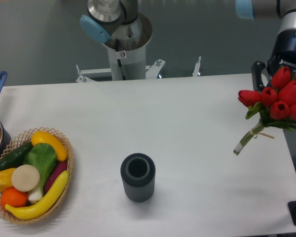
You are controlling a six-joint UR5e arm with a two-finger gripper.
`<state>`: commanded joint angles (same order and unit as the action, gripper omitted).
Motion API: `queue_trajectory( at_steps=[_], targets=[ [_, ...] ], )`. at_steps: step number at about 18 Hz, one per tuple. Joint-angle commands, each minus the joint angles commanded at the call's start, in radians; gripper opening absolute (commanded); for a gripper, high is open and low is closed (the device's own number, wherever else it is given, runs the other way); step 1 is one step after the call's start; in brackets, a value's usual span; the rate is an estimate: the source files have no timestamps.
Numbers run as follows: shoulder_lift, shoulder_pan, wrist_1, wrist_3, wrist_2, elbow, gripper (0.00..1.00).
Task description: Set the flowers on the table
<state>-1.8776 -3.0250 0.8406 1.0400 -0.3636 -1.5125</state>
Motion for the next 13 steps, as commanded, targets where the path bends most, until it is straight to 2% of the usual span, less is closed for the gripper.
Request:
queue_trajectory(
  at_steps=[13],
  targets=[
    [0.005, -0.002, 0.002, 0.0, -0.008, -0.011, 0.44]
  ],
)
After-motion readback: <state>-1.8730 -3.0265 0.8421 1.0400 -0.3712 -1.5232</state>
